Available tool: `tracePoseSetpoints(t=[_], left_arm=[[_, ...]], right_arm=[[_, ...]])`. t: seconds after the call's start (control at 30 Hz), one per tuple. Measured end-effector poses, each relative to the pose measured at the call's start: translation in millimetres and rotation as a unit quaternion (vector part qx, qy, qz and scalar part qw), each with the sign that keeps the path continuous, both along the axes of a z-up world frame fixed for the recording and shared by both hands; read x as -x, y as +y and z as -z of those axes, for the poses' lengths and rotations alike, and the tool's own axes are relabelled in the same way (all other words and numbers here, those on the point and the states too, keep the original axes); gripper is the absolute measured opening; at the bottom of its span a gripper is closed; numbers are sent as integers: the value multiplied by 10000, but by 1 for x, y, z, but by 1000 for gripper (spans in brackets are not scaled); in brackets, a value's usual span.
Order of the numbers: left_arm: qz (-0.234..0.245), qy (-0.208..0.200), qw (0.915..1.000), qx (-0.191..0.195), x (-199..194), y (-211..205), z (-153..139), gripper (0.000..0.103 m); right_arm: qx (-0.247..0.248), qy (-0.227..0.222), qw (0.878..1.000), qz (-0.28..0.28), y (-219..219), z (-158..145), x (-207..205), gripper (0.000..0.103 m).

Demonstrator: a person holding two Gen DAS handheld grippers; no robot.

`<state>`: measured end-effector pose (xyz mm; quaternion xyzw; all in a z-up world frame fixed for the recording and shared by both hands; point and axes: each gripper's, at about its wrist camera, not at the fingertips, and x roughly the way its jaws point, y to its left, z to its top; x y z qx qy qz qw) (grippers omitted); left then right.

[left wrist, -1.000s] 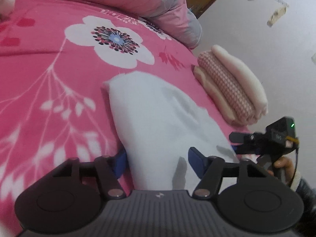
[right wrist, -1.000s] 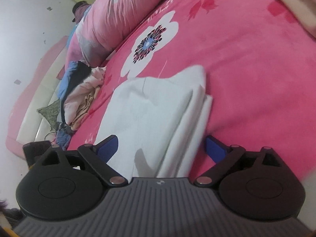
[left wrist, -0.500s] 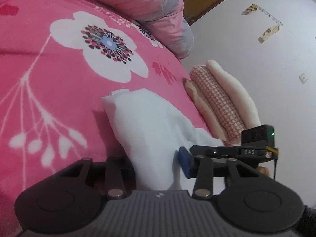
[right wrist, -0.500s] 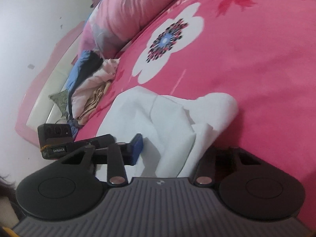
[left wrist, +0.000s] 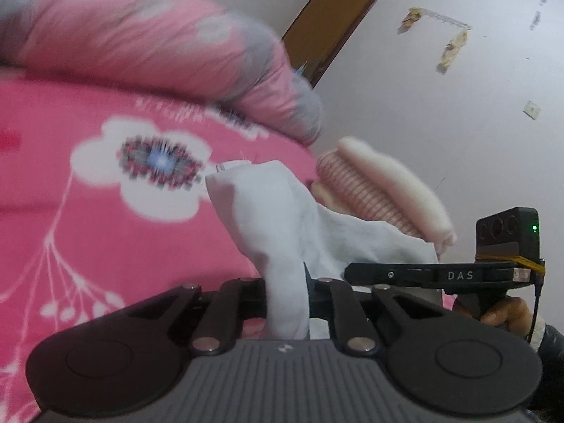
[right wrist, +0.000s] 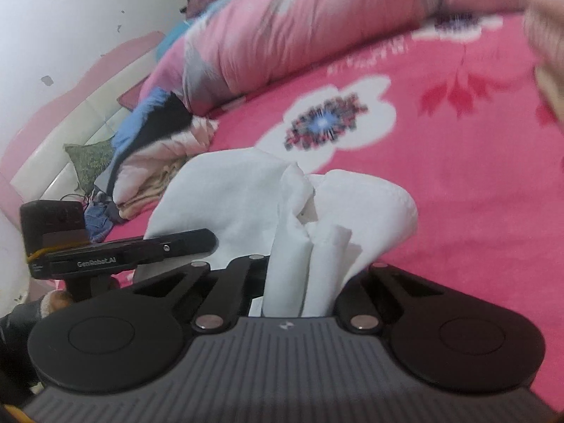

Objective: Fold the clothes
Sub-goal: 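Lift the folded white shirt with both grippers toward the clothes stack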

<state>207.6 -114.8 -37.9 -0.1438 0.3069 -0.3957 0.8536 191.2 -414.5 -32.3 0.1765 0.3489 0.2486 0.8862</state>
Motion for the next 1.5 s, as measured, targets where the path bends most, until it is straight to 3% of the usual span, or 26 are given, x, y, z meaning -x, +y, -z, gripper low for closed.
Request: tracePoseSetpoints(t=[0.37,0.7,0.87,1.13,1.3,1.5], left_arm=[[73,-1228,9917,377,79,-3,-85,10],[312,-1954,9797,328,122,-45,-135,10],[560,-2098,9756,317,126,-94,-152,10],[1330,-2528,9560,675,127,-197,-186,10],[1645,-2733,9436,887,115,-269,-197,10],[1819,-2735,9399,928,77,-338,-196,10]], right_arm=[[318,-1439,9889,199,-8,-91,90,3],[-2,-2388,9696,526,-34,-122,138,3],[-99,-2790,9571,776,-67,-128,155,3],[432,-3211,9324,1603,-156,-171,167,3],[815,-3206,9208,2067,-215,-202,139,3],[1182,-3187,9132,2250,-274,-224,85,3]])
